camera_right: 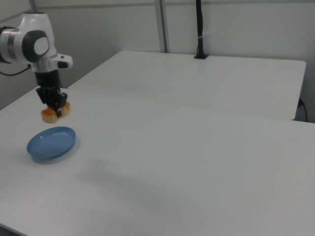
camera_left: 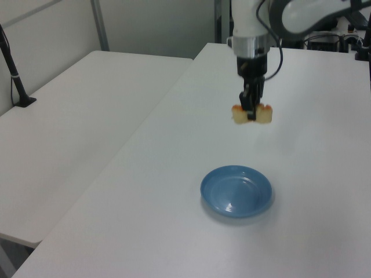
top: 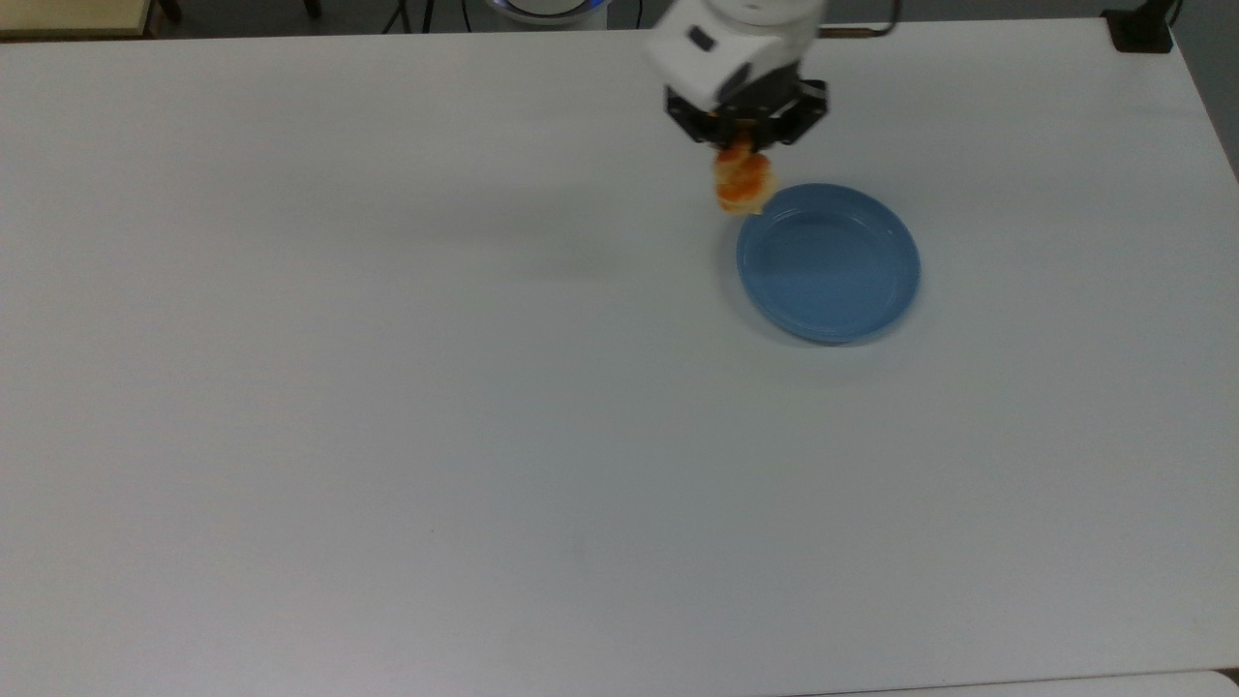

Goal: Put the bread onto the plate
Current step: 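Lift the bread roll and carry it over the blue plate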

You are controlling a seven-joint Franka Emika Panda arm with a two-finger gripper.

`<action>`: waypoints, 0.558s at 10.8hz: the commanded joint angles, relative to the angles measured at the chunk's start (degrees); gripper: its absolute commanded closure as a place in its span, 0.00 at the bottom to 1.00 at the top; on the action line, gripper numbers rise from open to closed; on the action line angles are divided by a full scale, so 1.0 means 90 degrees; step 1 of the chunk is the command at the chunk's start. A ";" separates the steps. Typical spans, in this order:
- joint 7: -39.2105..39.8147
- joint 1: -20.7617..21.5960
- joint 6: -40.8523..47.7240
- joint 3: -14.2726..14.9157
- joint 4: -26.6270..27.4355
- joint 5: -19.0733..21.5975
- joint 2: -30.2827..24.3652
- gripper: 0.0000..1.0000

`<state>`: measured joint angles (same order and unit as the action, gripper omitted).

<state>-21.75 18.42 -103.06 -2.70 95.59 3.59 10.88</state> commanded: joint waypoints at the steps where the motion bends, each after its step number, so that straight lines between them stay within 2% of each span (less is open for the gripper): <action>1: -0.0756 0.0724 -0.0861 0.0114 0.0150 -0.0017 0.0528 0.78; 3: -0.1088 0.0853 -0.1408 0.0114 0.0200 -0.0144 0.0899 0.78; 6: -0.1810 0.1029 -0.2053 0.0114 0.0190 -0.0612 0.1320 0.78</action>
<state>-33.02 25.86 -117.70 -2.65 96.89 0.70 21.26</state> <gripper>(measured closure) 0.775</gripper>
